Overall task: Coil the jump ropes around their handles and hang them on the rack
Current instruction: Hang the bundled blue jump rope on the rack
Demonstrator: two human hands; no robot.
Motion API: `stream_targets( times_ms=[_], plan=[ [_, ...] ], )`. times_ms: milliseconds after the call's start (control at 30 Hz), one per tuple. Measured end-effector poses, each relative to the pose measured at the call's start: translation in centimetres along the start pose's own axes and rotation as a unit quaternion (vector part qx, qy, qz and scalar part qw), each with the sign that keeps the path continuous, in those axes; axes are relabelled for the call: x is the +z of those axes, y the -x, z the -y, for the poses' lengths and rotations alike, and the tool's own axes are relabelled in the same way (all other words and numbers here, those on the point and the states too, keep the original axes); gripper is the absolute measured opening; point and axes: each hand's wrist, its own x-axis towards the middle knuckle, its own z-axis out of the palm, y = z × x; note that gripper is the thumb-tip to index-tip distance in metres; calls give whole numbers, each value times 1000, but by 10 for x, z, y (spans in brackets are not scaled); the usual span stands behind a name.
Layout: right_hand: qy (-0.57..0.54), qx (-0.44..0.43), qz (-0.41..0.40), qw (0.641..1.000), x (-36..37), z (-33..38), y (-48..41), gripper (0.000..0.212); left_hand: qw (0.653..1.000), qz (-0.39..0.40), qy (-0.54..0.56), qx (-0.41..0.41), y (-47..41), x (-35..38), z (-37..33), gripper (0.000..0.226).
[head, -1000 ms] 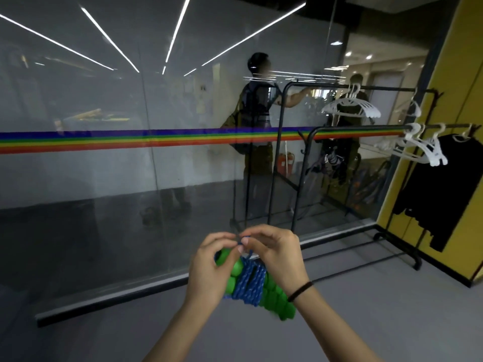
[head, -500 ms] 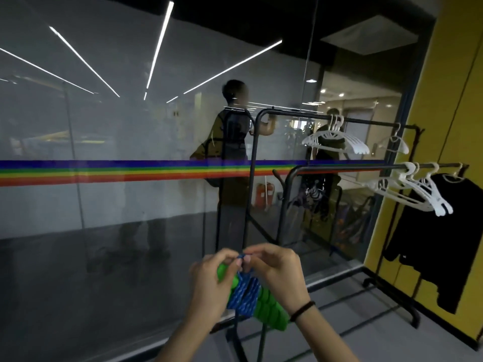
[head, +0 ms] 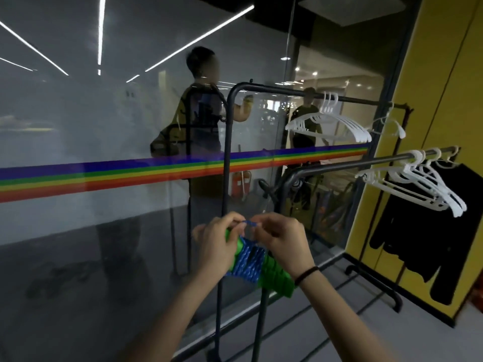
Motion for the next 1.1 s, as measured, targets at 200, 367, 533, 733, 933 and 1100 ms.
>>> stream_targets(
  times_ms=[200,367,533,733,933,1100],
  plan=[
    [15,-8,-127,992,0,6,-54,13,992,7,-33,125,-85,0,-2,5],
    [-7,-10,-187,982,10,2,-59,13,978,64,-9,196,-120,10,15,15],
    [28,48,-236,970,32,-31,-45,7,969,138,0,207,-124,44,45,14],
    [46,135,-283,948,39,-55,-29,12,953,214,43,208,-117,82,53,28],
    [-13,201,-287,937,53,-63,-16,20,944,257,87,190,-100,104,73,7],
    [-80,229,-269,932,49,-72,-19,19,940,298,25,166,-104,103,74,29]
  ],
)
